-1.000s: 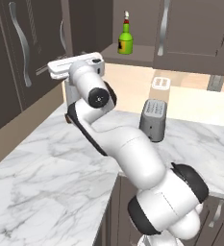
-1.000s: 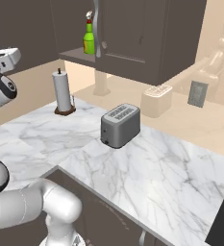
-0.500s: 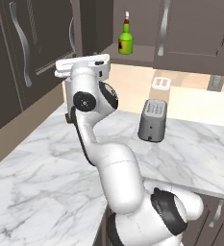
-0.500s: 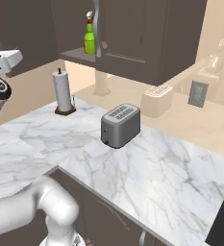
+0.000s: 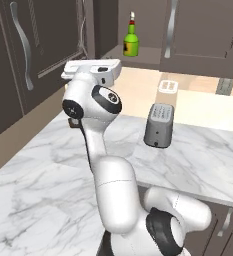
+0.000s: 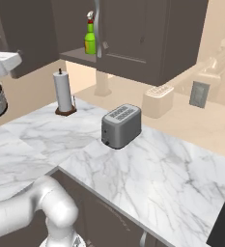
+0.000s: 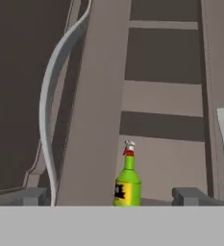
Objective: Pick up the bar soap and spray from the sink, and place them back in the cabinet, and close the cabinet doors.
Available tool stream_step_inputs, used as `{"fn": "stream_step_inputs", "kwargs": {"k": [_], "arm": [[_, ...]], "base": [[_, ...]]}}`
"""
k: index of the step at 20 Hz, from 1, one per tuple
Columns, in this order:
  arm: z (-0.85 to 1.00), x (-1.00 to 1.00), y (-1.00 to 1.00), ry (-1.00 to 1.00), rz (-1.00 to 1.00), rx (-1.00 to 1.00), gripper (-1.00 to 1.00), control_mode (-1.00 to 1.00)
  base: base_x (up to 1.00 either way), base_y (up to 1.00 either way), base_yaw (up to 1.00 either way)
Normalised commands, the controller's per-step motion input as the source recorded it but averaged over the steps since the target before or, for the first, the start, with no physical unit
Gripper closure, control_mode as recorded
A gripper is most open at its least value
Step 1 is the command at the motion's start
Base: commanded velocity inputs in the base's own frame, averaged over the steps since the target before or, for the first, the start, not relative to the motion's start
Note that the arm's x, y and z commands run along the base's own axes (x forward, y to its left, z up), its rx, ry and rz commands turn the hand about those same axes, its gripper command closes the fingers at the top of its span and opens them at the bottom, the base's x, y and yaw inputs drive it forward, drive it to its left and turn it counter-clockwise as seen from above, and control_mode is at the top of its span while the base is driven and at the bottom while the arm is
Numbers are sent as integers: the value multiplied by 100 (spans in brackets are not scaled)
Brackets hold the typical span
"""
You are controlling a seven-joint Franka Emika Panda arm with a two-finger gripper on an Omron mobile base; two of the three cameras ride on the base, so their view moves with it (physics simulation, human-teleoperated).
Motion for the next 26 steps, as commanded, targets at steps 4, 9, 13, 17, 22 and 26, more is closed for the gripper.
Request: {"fn": "stream_step_inputs", "kwargs": {"k": [4,9,13,17,22,26], "arm": [[0,16,-44,-1,-16,0,-100,-100],[0,24,-45,0,-11,0,-100,-100],[0,24,-47,0,-10,0,-100,-100],[0,18,-54,0,-8,0,-100,-100],[0,10,-57,0,-4,0,-100,-100],[0,7,-58,0,-1,0,-100,-100]], "base": [[0,0,0],[0,0,0],[0,0,0],[0,0,0],[0,0,0],[0,0,0]]}}
